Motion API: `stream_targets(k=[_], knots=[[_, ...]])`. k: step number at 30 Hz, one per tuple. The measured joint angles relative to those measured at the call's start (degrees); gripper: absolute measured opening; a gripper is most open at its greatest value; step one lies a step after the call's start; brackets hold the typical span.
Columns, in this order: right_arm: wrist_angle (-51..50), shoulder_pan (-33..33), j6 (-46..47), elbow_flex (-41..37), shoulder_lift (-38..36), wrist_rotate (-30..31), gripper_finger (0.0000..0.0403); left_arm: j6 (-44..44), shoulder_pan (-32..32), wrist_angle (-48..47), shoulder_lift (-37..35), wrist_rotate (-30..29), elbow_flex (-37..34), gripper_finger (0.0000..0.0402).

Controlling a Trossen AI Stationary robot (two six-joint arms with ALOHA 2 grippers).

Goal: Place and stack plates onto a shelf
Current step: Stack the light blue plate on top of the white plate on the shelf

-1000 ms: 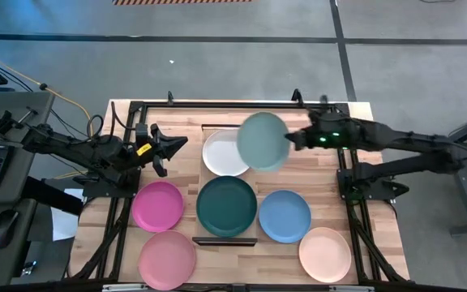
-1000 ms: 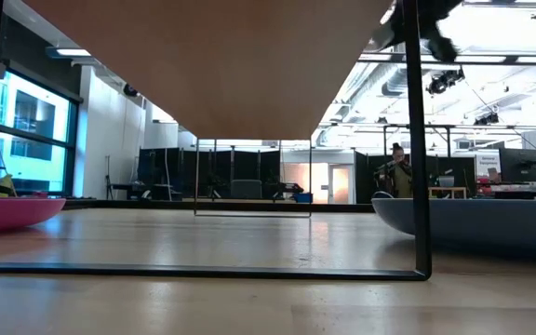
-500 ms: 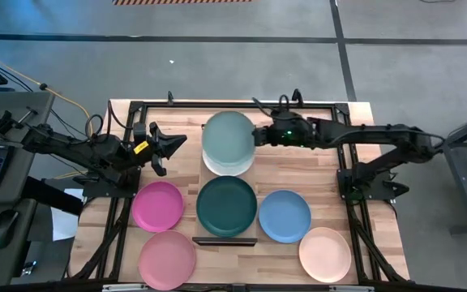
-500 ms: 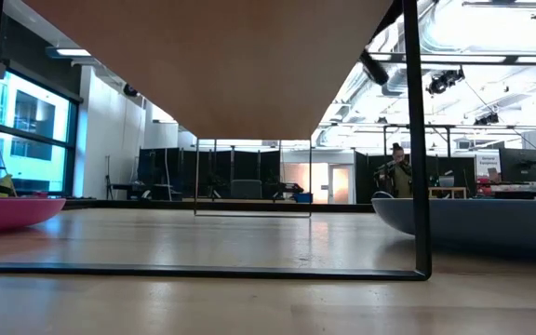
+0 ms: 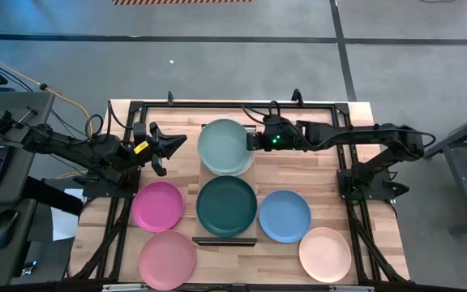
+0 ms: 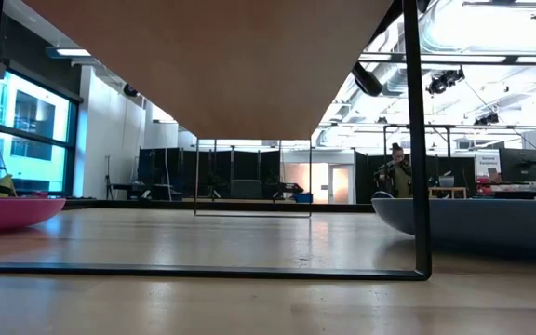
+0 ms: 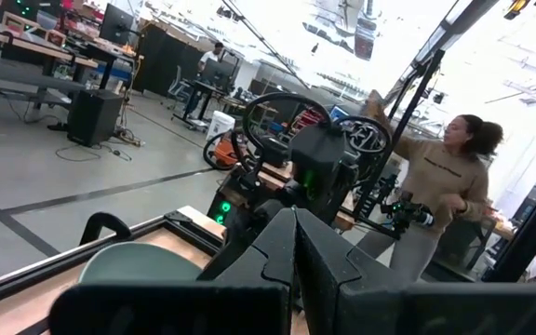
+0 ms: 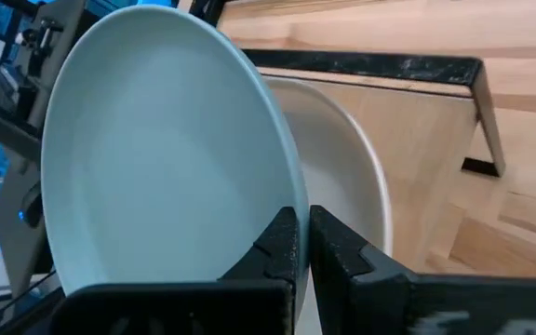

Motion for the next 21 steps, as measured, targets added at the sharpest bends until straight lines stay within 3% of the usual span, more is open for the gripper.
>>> stream_targets(k=[21], knots=[[-5.5, -0.2, -2.7, 0.0, -0.8, -2.9, 0.0001, 0.0, 0.0, -0.1, 0.0, 0.0, 0.0, 0.0000]])
